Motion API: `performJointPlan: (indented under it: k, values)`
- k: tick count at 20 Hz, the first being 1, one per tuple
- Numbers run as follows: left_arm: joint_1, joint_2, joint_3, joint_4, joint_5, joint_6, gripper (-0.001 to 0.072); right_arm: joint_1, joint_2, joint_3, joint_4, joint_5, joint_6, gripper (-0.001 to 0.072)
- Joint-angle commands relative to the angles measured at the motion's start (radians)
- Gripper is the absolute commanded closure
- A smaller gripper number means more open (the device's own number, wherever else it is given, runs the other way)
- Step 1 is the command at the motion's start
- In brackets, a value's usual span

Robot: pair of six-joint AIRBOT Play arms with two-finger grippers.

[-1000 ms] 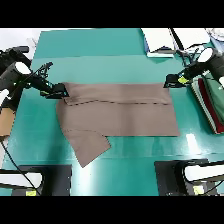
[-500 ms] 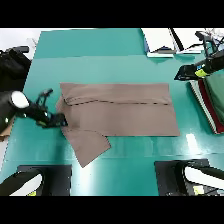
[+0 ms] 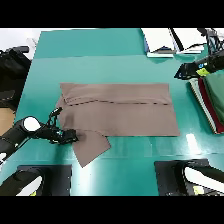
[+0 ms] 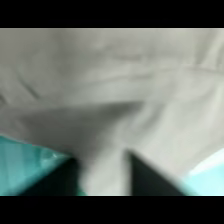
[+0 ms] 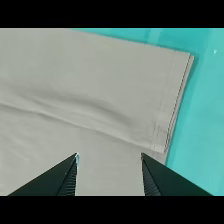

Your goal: Fold the shirts.

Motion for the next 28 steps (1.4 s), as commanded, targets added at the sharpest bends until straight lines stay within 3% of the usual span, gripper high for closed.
performJointPlan:
  k: [1,4,8,9,10,12,14,16,18,19,22,23,28]
  values:
    - [-0.015,0.006,0.022,-0.037,0.032,0.014,0.0682,-0.018,0.006,-0.013,-0.009,0.05,0.0,0.0263]
    - [-0.015,0.006,0.097,-0.028,-0.014,0.034,0.0683,-0.111,0.071,-0.191,-0.01,0.055,-0.009,0.0263]
    - [-0.015,0.006,0.141,-0.029,-0.031,0.052,0.0683,-0.351,0.155,-0.589,-0.009,0.034,-0.028,0.0257]
    - [-0.015,0.006,0.141,-0.028,-0.031,0.053,0.0683,-0.42,0.16,-0.686,-0.003,0.017,-0.038,0.0238]
    - [-0.015,0.006,0.141,-0.028,-0.03,0.059,0.0683,-0.478,0.16,-0.762,0.009,-0.001,-0.047,0.0155]
    - [-0.015,0.006,0.141,-0.028,-0.03,0.059,0.0683,-0.568,0.158,-0.882,0.079,-0.039,-0.103,0.0138]
    - [-0.015,0.006,0.141,-0.028,-0.028,0.059,0.0683,-0.594,0.159,-0.946,0.164,-0.077,-0.158,0.0141]
    - [-0.015,0.006,0.141,-0.028,-0.02,0.058,0.0683,-0.565,0.158,-0.969,0.217,-0.114,-0.166,0.019]
    - [-0.015,0.006,0.141,-0.029,-0.019,0.058,0.0683,-0.5,0.158,-0.964,0.236,-0.14,-0.166,0.0195]
    - [-0.015,0.006,0.141,-0.029,-0.019,0.058,0.0683,-0.458,0.158,-0.954,0.236,-0.158,-0.165,0.0255]
    - [-0.015,0.006,0.141,0.002,-0.027,0.06,0.0683,-0.347,0.159,-0.906,0.233,-0.202,-0.165,0.061]
    - [-0.015,0.006,0.145,0.033,-0.051,0.058,0.0684,-0.315,0.159,-0.882,0.229,-0.197,-0.165,0.0695]
    - [-0.015,0.194,0.162,0.163,-0.225,-0.013,0.0686,-0.232,0.253,-0.772,0.033,-0.04,-0.163,0.0695]
